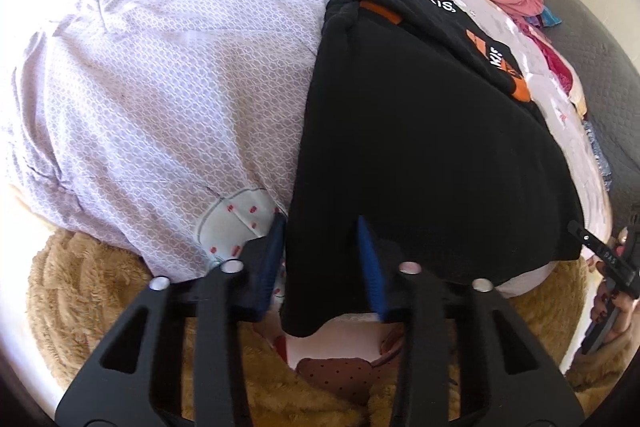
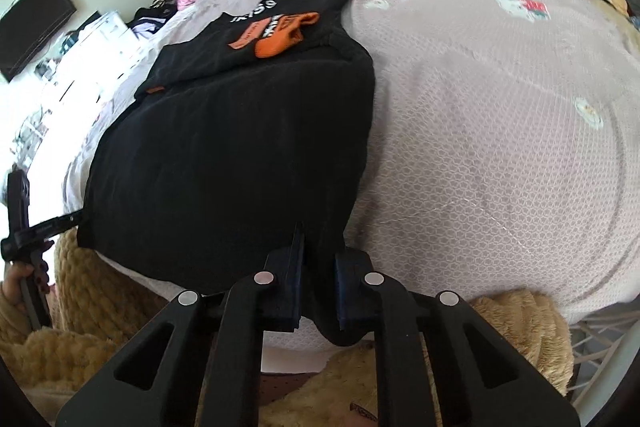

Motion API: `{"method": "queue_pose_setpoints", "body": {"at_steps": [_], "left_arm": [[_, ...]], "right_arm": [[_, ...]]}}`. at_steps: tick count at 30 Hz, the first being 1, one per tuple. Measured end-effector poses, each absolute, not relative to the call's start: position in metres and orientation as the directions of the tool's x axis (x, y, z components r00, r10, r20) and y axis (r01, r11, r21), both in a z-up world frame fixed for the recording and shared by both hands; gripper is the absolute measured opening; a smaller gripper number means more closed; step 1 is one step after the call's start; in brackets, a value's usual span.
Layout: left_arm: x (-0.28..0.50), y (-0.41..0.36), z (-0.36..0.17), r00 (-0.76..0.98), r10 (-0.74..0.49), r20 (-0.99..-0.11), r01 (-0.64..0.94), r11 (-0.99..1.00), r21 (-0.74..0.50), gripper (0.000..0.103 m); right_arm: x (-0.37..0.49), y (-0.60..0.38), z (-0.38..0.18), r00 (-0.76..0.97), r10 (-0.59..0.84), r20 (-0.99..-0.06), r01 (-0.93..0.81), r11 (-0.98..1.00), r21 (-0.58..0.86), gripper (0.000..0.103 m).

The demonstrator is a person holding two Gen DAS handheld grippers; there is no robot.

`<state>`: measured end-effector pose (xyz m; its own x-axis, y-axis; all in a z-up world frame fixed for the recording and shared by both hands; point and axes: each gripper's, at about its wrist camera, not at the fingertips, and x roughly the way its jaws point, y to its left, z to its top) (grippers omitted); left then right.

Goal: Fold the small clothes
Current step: 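Close both tools on the shirt hem, then lift the hem with both tools and fold it toward the IKISS collar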

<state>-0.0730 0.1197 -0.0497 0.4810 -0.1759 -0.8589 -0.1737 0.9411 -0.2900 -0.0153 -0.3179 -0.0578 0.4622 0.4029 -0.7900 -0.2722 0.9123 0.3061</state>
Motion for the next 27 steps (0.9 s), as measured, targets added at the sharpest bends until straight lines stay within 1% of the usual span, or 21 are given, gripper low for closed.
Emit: {"method": "queue_pose_setpoints", "body": {"at_steps": [1, 3, 4, 7, 8, 9, 10, 11, 12, 13, 15, 18, 26, 27], "left_arm": [[-0.073, 0.119, -0.050, 0.480, -0.174, -0.860, -0.172, 0.942, -0.287, 0.024], [-0.073, 0.117, -0.052, 0.480, -0.171, -0.860, -0.167, 0.945, -0.281, 0.024], [-0.073, 0.116, -0.053, 0.481, -0.175, -0.859, -0.165, 0.944, -0.285, 0.025], [-0.073, 0.115, -0.057, 0.482, -0.185, -0.856, -0.165, 0.941, -0.296, 0.030], [-0.074, 0.115, -0.058, 0.485, -0.185, -0.855, -0.166, 0.940, -0.297, 0.030], [-0.074, 0.114, -0.058, 0.487, -0.184, -0.854, -0.164, 0.941, -0.296, 0.029], [-0.075, 0.113, -0.058, 0.488, -0.179, -0.854, -0.163, 0.943, -0.291, 0.025], [-0.075, 0.112, -0.058, 0.488, -0.178, -0.854, -0.158, 0.945, -0.288, 0.011], [-0.075, 0.113, -0.057, 0.491, -0.186, -0.851, -0.156, 0.942, -0.296, 0.005], [-0.075, 0.113, -0.056, 0.495, -0.204, -0.845, -0.155, 0.936, -0.316, 0.004], [-0.075, 0.114, -0.054, 0.502, -0.209, -0.839, -0.155, 0.933, -0.325, 0.003], [-0.076, 0.115, -0.045, 0.523, -0.225, -0.822, -0.146, 0.927, -0.346, 0.003], [-0.081, 0.123, -0.003, 0.627, -0.245, -0.739, -0.110, 0.912, -0.396, 0.003], [-0.080, 0.124, 0.002, 0.638, -0.240, -0.731, -0.108, 0.913, -0.394, 0.003]], "right_arm": [[-0.015, -0.317, -0.060, 0.455, 0.405, -0.794, -0.269, 0.912, 0.310, 0.015], [-0.013, -0.317, -0.064, 0.446, 0.392, -0.804, -0.260, 0.917, 0.303, 0.018], [-0.012, -0.317, -0.067, 0.435, 0.389, -0.812, -0.257, 0.918, 0.302, 0.024], [-0.010, -0.316, -0.070, 0.430, 0.400, -0.809, -0.257, 0.914, 0.315, 0.028], [-0.010, -0.316, -0.070, 0.430, 0.399, -0.810, -0.259, 0.914, 0.312, 0.028], [-0.010, -0.315, -0.069, 0.430, 0.397, -0.811, -0.264, 0.914, 0.307, 0.027], [-0.011, -0.314, -0.068, 0.432, 0.392, -0.812, -0.270, 0.915, 0.299, 0.017], [-0.011, -0.313, -0.065, 0.432, 0.391, -0.813, -0.280, 0.915, 0.291, 0.011], [-0.012, -0.314, -0.063, 0.431, 0.399, -0.809, -0.285, 0.911, 0.297, 0.011], [-0.013, -0.315, -0.060, 0.432, 0.409, -0.804, -0.289, 0.907, 0.306, 0.011], [-0.014, -0.316, -0.053, 0.443, 0.416, -0.794, -0.299, 0.904, 0.306, 0.011], [-0.016, -0.325, -0.041, 0.465, 0.453, -0.761, -0.292, 0.890, 0.351, 0.011], [-0.011, -0.345, -0.007, 0.533, 0.543, -0.649, -0.282, 0.837, 0.469, 0.010], [-0.009, -0.347, -0.003, 0.544, 0.544, -0.639, -0.280, 0.835, 0.473, 0.008]]}}
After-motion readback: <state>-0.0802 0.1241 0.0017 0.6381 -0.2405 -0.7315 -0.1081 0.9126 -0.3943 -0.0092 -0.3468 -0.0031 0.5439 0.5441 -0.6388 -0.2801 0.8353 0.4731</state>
